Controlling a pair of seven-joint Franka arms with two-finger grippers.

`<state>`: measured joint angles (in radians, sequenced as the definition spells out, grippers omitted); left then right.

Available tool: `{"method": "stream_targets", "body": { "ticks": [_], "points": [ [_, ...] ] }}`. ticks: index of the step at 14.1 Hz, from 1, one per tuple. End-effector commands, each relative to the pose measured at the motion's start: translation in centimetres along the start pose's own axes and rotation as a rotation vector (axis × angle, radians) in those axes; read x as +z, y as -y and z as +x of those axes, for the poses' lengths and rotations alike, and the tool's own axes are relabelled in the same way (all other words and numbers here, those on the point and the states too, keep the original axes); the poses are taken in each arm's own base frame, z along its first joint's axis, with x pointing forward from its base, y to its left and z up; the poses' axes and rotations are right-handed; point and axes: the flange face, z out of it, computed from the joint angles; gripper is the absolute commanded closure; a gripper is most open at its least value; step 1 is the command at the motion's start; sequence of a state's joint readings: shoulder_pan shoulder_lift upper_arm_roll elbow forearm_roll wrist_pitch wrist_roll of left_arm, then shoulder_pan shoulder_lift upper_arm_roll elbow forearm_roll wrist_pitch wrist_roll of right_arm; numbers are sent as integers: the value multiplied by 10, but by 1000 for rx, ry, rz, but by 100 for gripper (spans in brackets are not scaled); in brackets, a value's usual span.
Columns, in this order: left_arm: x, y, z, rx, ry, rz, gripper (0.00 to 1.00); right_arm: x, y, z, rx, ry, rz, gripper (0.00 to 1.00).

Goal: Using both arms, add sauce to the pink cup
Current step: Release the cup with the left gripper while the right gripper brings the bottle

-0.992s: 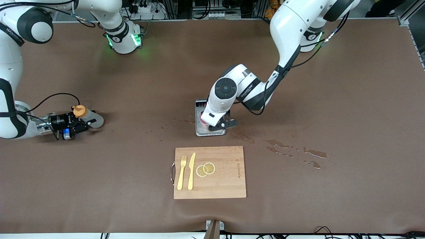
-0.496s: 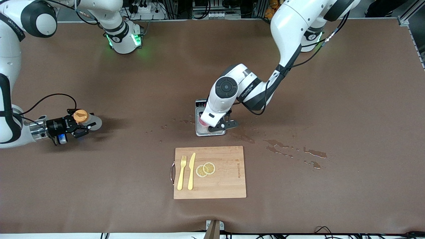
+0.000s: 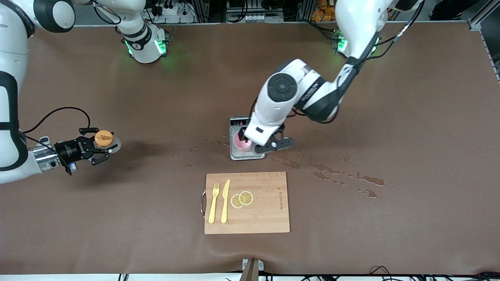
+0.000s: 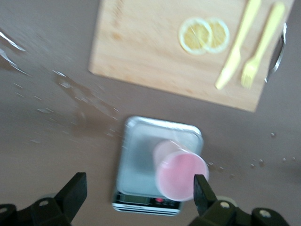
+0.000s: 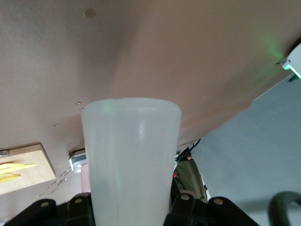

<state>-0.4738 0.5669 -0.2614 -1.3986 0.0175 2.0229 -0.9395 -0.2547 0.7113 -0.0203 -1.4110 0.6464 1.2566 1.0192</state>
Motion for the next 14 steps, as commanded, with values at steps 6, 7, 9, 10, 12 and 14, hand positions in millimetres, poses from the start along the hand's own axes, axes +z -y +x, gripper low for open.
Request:
{"method": "stream_targets", "body": {
  "ticks": [6,7,9,10,12,14],
  "points": [
    [-105,164,101,48,50,98,0,26,18,-107,133,-220,-71,53],
    [-117,180,108,60,47,106,0,31,20,-114,144,-235,-78,53],
    [-133,207,117,91,49,120,0,42,24,-137,175,-283,-86,53],
    [-135,213,115,128,66,136,0,49,26,-147,198,-300,-91,54],
    [-145,223,105,173,72,199,0,64,32,-163,244,-332,-99,54],
    [-153,244,102,190,89,225,0,73,39,-186,280,-363,-88,54]
  ]
}}
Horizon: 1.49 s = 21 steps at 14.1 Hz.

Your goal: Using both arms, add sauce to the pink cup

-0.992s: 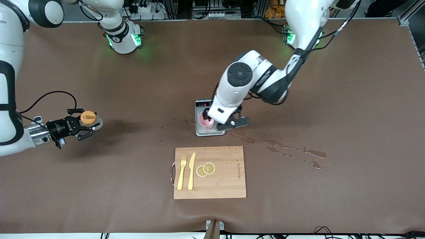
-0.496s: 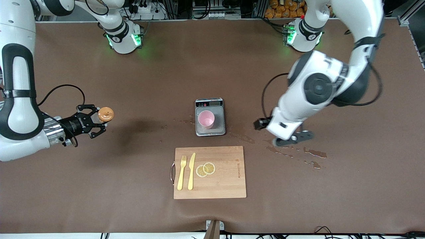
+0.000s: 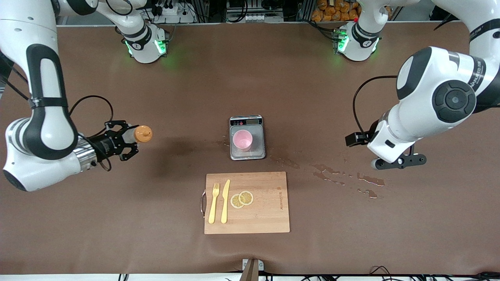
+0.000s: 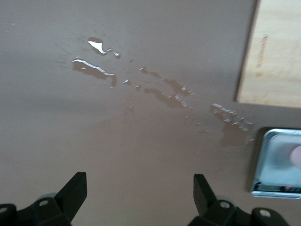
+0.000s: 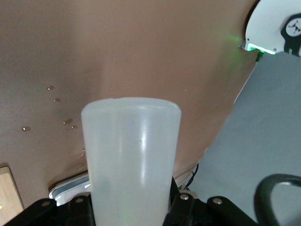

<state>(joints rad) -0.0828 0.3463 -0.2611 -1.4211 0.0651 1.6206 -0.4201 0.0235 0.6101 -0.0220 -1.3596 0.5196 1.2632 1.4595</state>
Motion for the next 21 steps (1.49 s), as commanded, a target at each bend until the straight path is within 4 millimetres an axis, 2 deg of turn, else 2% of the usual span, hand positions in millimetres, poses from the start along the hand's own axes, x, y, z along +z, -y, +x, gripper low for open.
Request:
{"method": "stream_targets", "body": {
  "ticks": [1,2,4,5,7,9,12,16,21],
  "points": [
    [-8,25,-24,65,10,55,0,-2,-8,-39,68,-64,12,55],
    [-15,36,-33,100,5,62,0,5,-7,-50,96,-100,7,55],
    [-31,75,-44,138,0,80,0,19,-1,-82,149,-183,32,56],
    [-39,86,-52,172,7,87,0,27,1,-93,174,-199,39,57],
    [-59,119,-63,207,9,88,0,40,6,-110,213,-221,55,58],
    [-79,143,-72,194,-21,67,0,53,11,-127,253,-249,81,58],
    [-98,147,-80,158,-47,33,0,87,21,-152,325,-374,116,58],
    [-117,145,-88,95,-78,-11,0,104,22,-164,361,-438,125,58],
    [-115,145,-85,75,-72,-22,0,132,21,-182,412,-596,163,61]
  ]
}}
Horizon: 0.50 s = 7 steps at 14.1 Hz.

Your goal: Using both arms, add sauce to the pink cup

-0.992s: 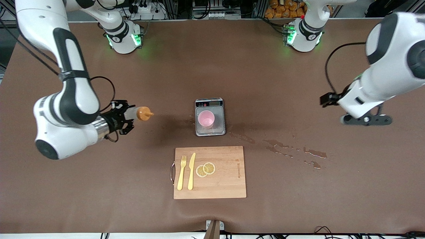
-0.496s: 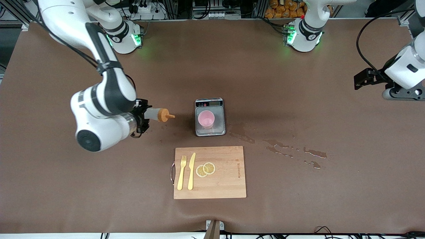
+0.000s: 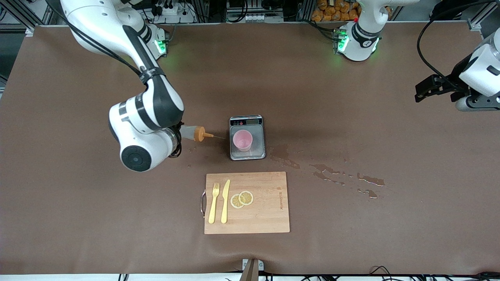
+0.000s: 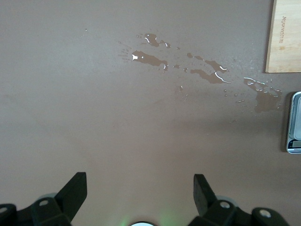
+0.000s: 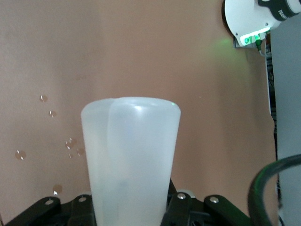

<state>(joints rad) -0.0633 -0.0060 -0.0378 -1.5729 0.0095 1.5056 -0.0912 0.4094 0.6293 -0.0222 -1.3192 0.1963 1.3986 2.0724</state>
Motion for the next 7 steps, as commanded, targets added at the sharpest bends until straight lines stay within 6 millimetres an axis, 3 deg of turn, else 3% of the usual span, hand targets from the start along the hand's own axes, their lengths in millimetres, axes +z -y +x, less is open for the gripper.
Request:
{"method": "stream_targets", "body": {
  "ticks": [1,7],
  "points": [
    [-2,0,-3,-12,7,-12,0,3,-11,-16,53,-84,33,60],
    [6,-1,-4,-6,45,-8,0,13,-12,-17,80,-133,7,61]
  ]
}}
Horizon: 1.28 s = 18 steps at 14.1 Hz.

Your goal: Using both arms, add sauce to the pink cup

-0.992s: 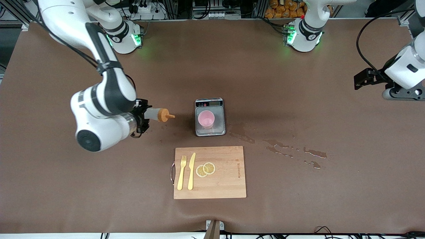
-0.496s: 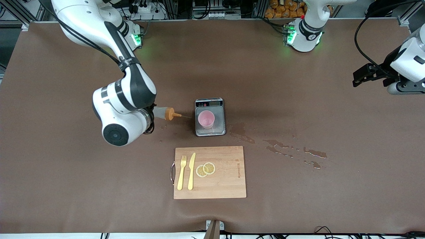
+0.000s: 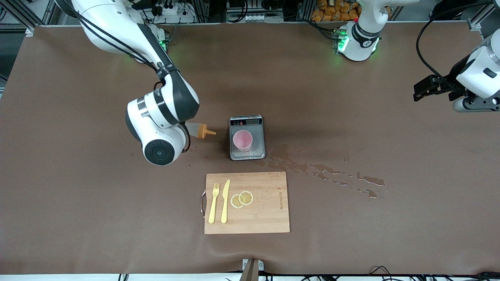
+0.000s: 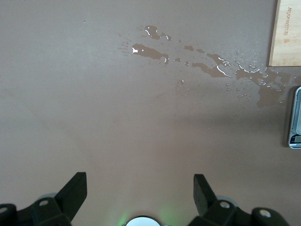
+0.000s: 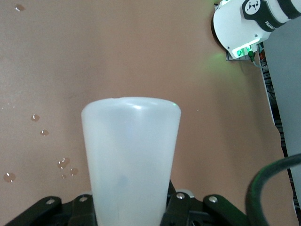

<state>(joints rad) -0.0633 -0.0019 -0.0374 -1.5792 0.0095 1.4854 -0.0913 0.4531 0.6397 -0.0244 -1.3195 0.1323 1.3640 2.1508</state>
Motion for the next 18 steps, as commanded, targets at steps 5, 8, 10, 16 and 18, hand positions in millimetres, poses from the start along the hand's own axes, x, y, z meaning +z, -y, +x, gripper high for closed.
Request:
{"method": "stream_targets", "body": {
  "ticks": [5,8,10,16,18],
  "points": [
    [-1,-1,-6,-5,26,-10,0,6,-4,-10,14,-67,17,72],
    [-1,-1,-6,-5,26,-10,0,6,-4,-10,12,-66,18,75],
    [-1,-1,-6,-5,26,-10,0,5,-4,-10,12,-65,19,79],
    [-1,-1,-6,-5,30,-9,0,-3,-3,1,-61,-41,15,84],
    [-1,-1,-6,-5,30,-9,0,-15,10,34,-122,25,-11,83]
  ]
}}
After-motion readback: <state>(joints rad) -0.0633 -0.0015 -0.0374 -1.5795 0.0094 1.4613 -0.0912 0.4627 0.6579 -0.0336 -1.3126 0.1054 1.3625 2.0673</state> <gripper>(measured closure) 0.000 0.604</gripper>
